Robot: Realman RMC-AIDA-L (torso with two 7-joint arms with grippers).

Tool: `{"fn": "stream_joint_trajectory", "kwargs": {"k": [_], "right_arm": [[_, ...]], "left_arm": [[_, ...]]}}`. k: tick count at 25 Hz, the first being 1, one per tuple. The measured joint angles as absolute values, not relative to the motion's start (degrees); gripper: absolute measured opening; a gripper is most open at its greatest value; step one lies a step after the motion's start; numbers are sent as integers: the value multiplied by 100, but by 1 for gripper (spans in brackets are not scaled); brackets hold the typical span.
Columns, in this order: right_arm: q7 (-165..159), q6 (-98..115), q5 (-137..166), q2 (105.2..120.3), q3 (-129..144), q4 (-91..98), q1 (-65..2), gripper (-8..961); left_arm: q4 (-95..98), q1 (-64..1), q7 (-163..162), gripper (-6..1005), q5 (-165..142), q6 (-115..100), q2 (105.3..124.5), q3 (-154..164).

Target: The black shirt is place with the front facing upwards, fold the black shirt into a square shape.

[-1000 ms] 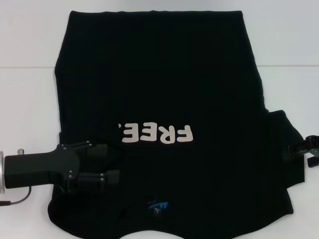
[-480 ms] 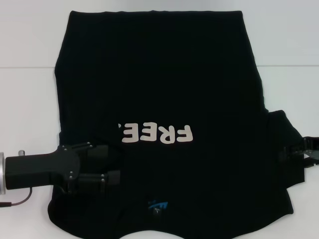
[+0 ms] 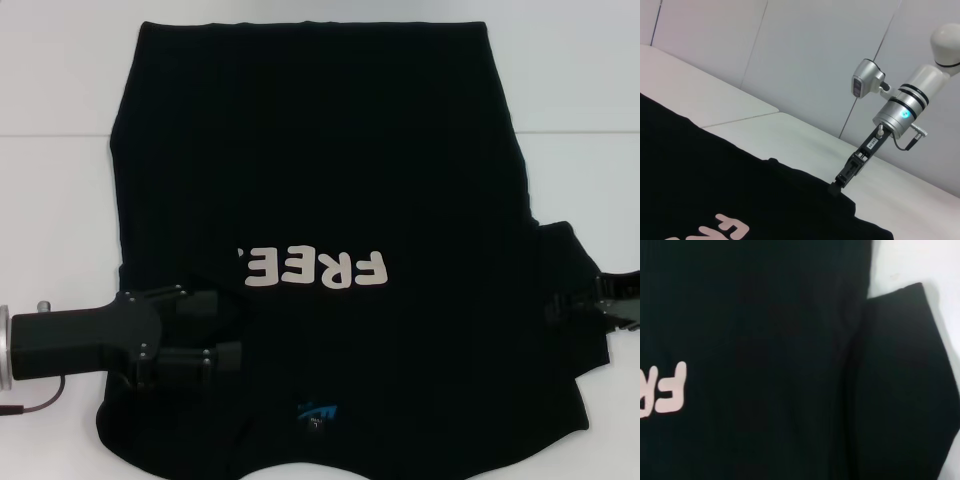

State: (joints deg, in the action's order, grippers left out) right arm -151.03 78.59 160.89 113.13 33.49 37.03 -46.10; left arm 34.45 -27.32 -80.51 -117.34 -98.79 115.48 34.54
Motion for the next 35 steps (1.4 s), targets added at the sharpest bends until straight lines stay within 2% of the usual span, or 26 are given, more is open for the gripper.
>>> {"fn": "stream_joint_trajectory", "kwargs": {"k": [3,19,25,27,33,35], "right_arm": [[-15081,7888,15983,11303,3349,3701,-4613,852],[-14990,7781,15994,11301,3691,3772,-4582,677],[-14994,7754,16003,11305,3710,3776,-4589,432],[-14978,7752,16004,11309,3728,3777,-4602,187],[-14976,7735,16004,11300,3762,3785,-4608,33],[-14973,7722,15993,11278,3754,3814,-4591,33]], "left_arm": [[3445,-2733,-8051,935,-11733,-9879,11548,3453],[3445,-2738,-8057,935,-11733,-9923,11532,3431],[3445,-2742,-8059,935,-11733,-9923,11530,3442],[3445,-2742,-8060,935,-11733,-9923,11530,3444],[3445,-2742,-8068,935,-11733,-9923,11522,3431],[3445,-2742,-8068,935,-11733,-9923,11521,3430]]}}
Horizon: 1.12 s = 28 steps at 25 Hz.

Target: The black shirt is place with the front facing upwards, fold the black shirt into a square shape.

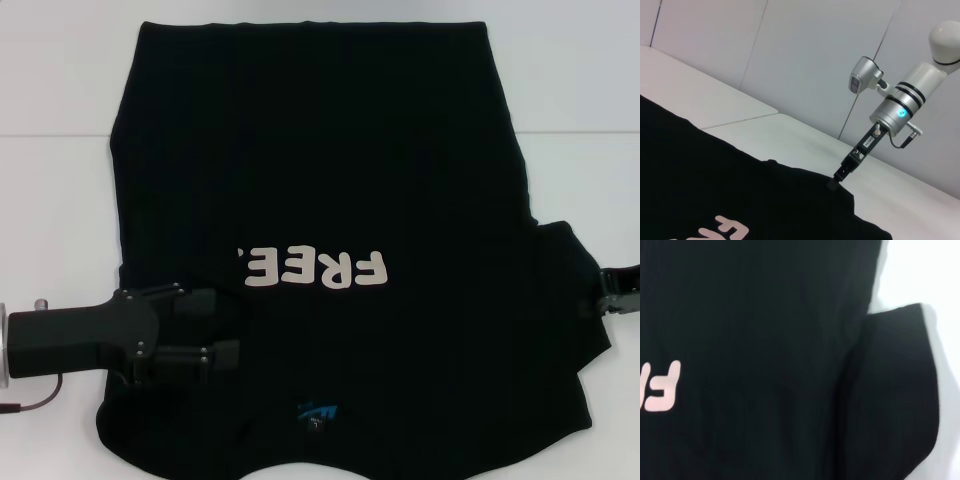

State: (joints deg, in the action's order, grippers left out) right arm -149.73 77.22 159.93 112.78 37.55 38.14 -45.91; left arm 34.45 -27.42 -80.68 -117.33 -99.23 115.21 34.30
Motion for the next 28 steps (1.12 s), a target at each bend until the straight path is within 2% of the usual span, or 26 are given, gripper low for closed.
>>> {"fn": "stream_joint_trajectory", "kwargs": {"k": [11,20,28], "right_arm": [[-14668,8027,15646,11273,3714,4690,-4421,32],[-14496,8146,15662,11298,3903,4904,-4673,32],[-14361,8158,15666,11494,4758,4915,-5093,32]], "left_arm": [[3445,-2725,-8078,931,-11733,-9923,11521,3418],[3445,-2701,-8090,921,-11742,-9910,11513,3398],[3454,-2698,-8136,913,-11743,-9888,11506,3401]]}}
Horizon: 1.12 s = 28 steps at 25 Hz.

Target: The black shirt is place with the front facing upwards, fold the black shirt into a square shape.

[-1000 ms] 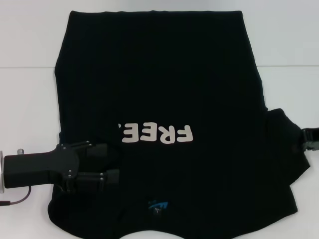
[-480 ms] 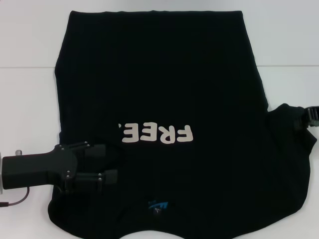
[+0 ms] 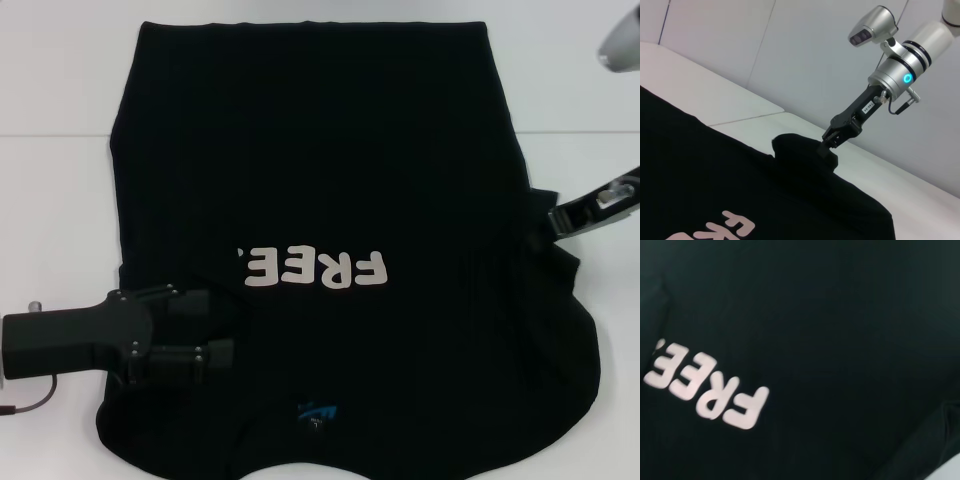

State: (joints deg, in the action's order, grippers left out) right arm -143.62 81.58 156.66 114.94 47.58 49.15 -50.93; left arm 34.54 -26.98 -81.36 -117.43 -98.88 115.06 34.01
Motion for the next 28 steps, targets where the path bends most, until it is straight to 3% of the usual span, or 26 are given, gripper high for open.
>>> {"fn": "stream_joint_trajectory", "kwargs": {"k": [7,16,28], "right_arm": [[-14208,8108,15661,11647,5177,4919,-5330,33],[-13959,8454,15219,11680,5135,4929,-5398,47],[-12141,8635,13022,11274,3984,4253,-4490,498]], "left_arm": [[3455,-2712,-8139,905,-11743,-9876,11501,3402],[3454,-2723,-8139,896,-11742,-9864,11495,3370],[3420,-2709,-9261,883,-11728,-9919,11423,3044]]}}
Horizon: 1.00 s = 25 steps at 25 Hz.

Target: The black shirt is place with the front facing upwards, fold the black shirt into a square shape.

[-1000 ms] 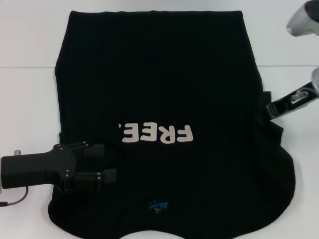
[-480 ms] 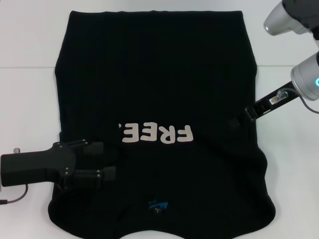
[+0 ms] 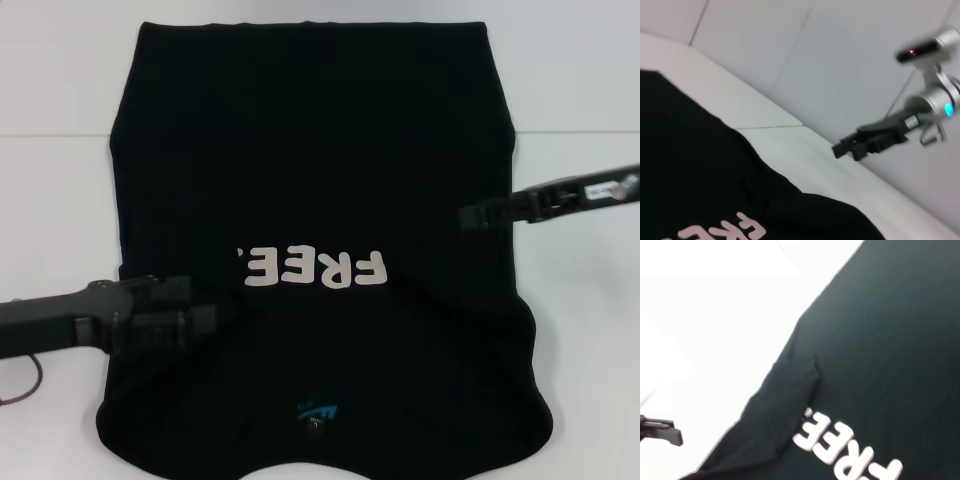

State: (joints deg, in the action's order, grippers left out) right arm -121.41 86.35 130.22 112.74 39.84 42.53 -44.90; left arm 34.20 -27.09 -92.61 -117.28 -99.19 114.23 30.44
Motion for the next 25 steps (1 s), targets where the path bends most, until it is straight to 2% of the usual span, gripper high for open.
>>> {"fn": "stream_joint_trajectory", "kwargs": {"k": [2,5,8,11,12,13,16,20,25], "right_arm": [[-11607,8685,12598,11233,3890,4103,-4220,565],[-10810,8759,11979,11176,3823,3819,-3802,602],[-9988,8846,11706,11170,3793,3677,-3506,639],[-9214,9001,11666,11230,3790,3661,-3303,677],[-8761,9159,11642,11305,3784,3647,-3210,689],[-8761,9159,11642,11305,3784,3647,-3210,719],[-8216,9399,11662,11443,3826,3646,-3133,808],[-7821,9459,11680,11588,3858,3643,-3081,899],[-7784,9422,11680,11636,3858,3637,-3068,945]], "left_arm": [[3442,-2723,-9898,881,-11733,-9943,11336,3028],[3487,-2735,-10980,878,-11816,-10061,11160,2976],[3688,-2718,-11703,875,-12021,-10218,11074,2825],[4095,-2673,-12482,871,-12431,-10321,10993,2650],[4191,-2667,-12663,870,-12577,-10339,10966,2640],[4333,-2667,-12920,869,-12837,-10359,10932,2633],[4664,-2723,-13349,866,-13560,-10393,10883,2662],[5075,-2843,-13452,862,-14290,-10416,10938,2749],[5786,-2972,-13548,856,-14880,-10376,11267,3334]]}}
